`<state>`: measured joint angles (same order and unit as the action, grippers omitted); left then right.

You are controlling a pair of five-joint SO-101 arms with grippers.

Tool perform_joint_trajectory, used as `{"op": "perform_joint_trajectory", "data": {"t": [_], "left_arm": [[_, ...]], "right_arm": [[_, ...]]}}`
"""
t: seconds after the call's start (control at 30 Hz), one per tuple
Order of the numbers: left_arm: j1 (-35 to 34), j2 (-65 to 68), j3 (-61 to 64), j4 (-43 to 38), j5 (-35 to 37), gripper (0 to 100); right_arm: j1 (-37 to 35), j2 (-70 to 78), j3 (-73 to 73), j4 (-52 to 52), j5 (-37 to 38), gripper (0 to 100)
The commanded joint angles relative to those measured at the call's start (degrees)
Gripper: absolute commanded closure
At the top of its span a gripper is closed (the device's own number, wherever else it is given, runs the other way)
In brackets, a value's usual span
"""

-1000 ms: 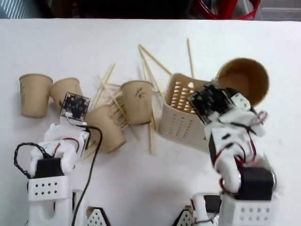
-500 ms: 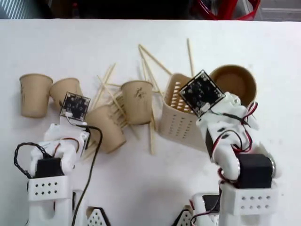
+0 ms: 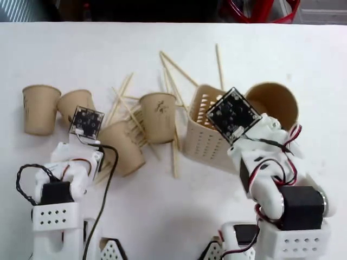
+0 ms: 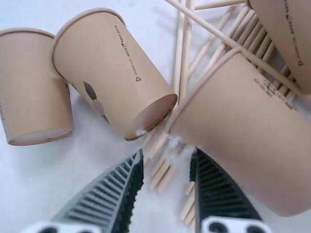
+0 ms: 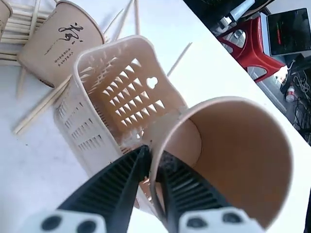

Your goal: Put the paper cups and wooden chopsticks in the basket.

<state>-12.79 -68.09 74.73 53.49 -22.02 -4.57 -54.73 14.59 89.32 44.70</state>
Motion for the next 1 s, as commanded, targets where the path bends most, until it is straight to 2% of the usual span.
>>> {"op": "perform_joint_trajectory", "data": {"t": [0.0, 0.3, 0.5, 0.57, 0.77, 0.97], "left_arm": [[0.8, -1.1, -0.3, -0.9, -0.3, 83], [0.8, -1.1, -0.3, -0.9, -0.3, 83], [0.8, -1.1, -0.3, -0.9, -0.3, 83], [0.8, -1.1, -0.3, -0.9, -0.3, 83], [0.8, -1.1, -0.3, -0.9, -0.3, 83], [0.7, -1.1, -0.3, -0.9, -0.3, 83]], "right_arm": [[2.4, 3.0, -2.0, 0.2, -0.1, 98.2], [2.7, 10.5, -2.4, -0.7, -0.4, 96.5], [2.6, 9.8, -3.3, -1.8, -0.6, 71.4], [2.7, 8.9, -4.9, -2.0, -0.6, 67.7], [2.9, 6.5, -8.9, -2.2, -7.6, 67.6], [2.9, 6.7, -9.8, -2.2, -8.3, 67.6]]}}
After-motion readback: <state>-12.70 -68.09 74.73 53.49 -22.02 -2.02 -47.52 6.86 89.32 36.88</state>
